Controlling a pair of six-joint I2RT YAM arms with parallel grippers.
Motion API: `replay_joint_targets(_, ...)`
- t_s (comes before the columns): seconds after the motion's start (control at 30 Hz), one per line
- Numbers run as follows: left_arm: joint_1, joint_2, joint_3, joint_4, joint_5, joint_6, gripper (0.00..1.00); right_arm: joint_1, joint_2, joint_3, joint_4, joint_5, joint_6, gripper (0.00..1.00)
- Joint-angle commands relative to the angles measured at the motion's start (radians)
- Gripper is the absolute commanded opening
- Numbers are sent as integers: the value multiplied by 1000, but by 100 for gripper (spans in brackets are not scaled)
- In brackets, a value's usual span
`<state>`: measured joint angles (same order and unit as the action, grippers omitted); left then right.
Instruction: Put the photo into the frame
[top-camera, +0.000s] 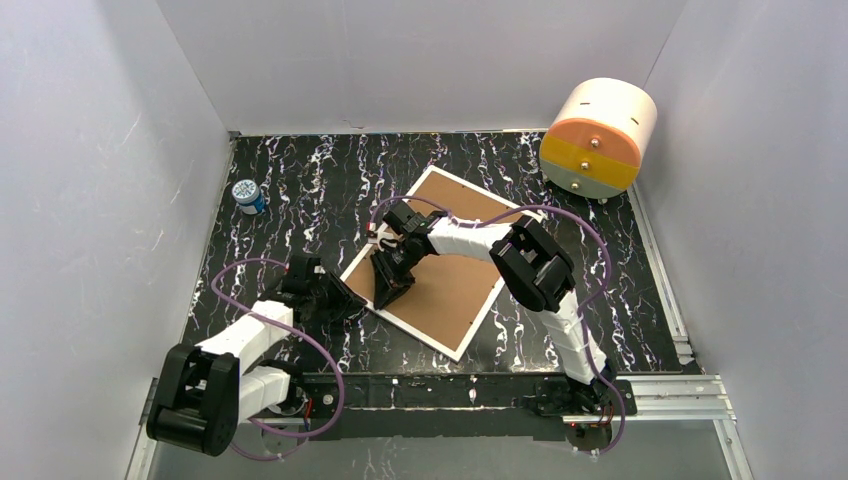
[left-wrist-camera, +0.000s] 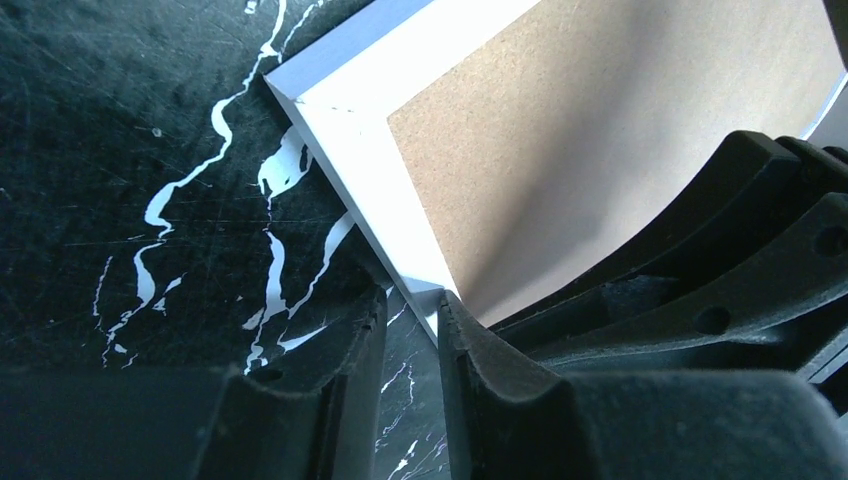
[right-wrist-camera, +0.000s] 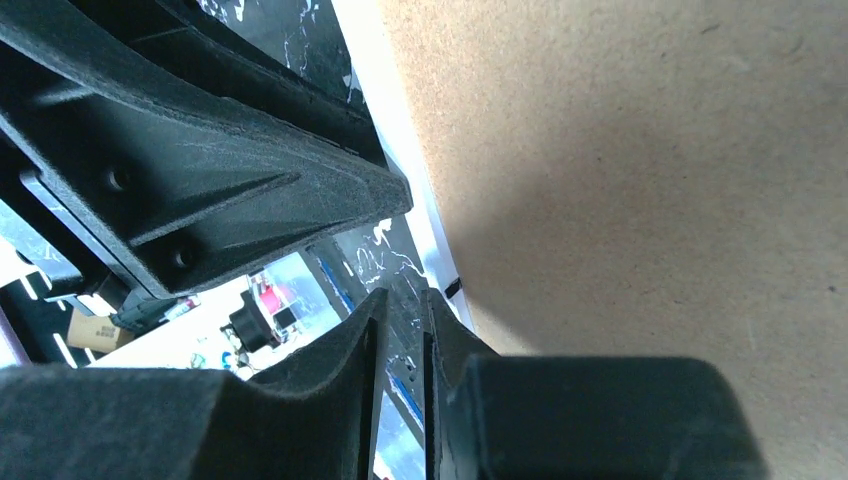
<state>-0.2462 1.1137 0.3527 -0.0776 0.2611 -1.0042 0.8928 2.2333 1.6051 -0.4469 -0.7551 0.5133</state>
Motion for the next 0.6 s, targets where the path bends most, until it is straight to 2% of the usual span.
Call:
replay_joint_targets(0.0,-4,-6,-29,-119,-85,28,22,4,17,43,1,17,-4,25)
replay_joint_targets(0.57,-3,-24,-50,-161,-96,38,21,-38,58,-12,21,114,-24,23)
